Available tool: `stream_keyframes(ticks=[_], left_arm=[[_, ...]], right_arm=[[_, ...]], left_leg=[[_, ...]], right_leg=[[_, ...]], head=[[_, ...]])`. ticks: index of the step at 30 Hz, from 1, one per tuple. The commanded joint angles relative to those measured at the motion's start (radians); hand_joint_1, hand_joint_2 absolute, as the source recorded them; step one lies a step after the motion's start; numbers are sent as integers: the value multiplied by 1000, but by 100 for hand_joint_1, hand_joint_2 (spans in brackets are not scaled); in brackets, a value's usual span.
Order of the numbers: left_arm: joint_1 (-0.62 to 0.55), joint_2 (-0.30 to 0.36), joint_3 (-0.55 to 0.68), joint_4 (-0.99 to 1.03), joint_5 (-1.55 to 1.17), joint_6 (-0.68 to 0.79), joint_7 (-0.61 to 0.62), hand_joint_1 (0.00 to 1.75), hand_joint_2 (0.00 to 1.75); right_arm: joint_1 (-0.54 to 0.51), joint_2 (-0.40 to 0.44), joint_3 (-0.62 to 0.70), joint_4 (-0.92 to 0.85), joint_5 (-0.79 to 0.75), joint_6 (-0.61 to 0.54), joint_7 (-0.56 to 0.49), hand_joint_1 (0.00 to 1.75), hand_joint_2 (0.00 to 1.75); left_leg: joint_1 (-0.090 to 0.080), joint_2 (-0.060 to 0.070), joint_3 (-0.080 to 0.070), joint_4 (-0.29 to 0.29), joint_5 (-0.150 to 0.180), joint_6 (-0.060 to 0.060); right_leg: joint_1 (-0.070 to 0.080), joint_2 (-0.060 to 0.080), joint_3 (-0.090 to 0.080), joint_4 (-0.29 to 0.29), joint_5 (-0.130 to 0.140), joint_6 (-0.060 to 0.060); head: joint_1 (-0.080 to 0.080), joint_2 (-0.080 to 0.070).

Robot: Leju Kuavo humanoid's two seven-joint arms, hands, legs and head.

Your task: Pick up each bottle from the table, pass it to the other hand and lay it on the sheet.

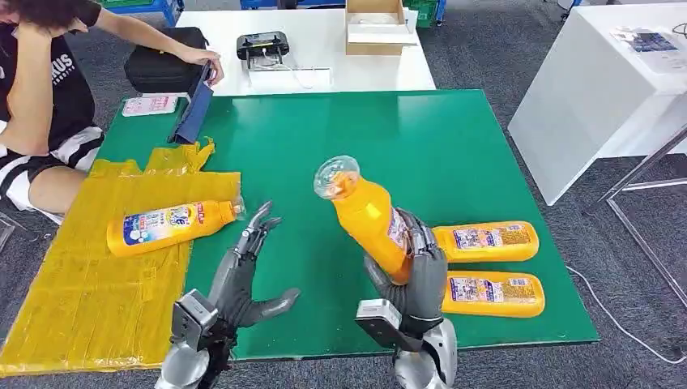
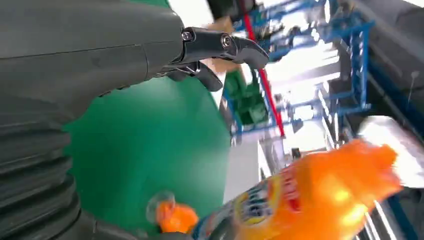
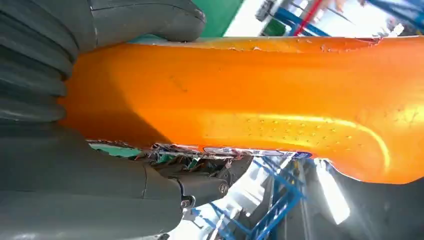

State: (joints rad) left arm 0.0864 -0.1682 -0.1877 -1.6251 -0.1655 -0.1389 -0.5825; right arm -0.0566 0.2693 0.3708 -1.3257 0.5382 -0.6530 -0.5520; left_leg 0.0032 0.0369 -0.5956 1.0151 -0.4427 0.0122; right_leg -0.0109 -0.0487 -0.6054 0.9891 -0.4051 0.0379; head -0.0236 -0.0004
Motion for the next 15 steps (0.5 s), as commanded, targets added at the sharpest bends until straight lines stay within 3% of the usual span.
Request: stream_keyframes(ticks=[1,2,4,5,6,7,15], left_arm=[[-69,21,-68,135,121,-85,41,0,175],[-86,30,-75,145,169,-131,47,0,175],[-115,34,-84,174,199,-163,51,0,175],[-141,40,-89,200,235,-206,47,0,175],[-153,39,-86,211,252,-220,47,0,175],[-161,38,-86,220,267,-235,49,0,175],[-208,25,-89,256,261,-217,58,0,175]], right_arm=[[-18,-3,-16,9,-68,104,-42,175,175],[-37,-25,36,34,-103,233,-58,175,175],[-59,-34,70,79,-128,336,-63,175,175],[-94,-56,132,141,-68,400,-55,159,175],[-105,-54,160,174,-37,412,-67,173,175],[-116,-51,184,205,-27,435,-76,175,175],[-152,5,355,369,103,403,-92,175,175]], left_leg=[[0,-3,2,-1,0,0],[1,-4,4,-2,0,-1],[1,-3,2,-1,0,-1],[1,-4,4,-2,1,-1],[1,-4,5,-3,0,-1],[2,-3,6,-3,0,-1],[2,-2,6,-3,0,-1]], right_leg=[[0,0,2,-1,0,-1],[0,2,4,-1,-1,-1],[0,2,2,-1,0,-1],[1,2,4,-2,0,-1],[0,4,5,-2,0,-2],[1,5,6,-3,0,-2],[1,6,6,-2,0,-2]], head=[[0,0],[0,0],[0,0],[0,0],[0,0],[0,0],[0,0]])
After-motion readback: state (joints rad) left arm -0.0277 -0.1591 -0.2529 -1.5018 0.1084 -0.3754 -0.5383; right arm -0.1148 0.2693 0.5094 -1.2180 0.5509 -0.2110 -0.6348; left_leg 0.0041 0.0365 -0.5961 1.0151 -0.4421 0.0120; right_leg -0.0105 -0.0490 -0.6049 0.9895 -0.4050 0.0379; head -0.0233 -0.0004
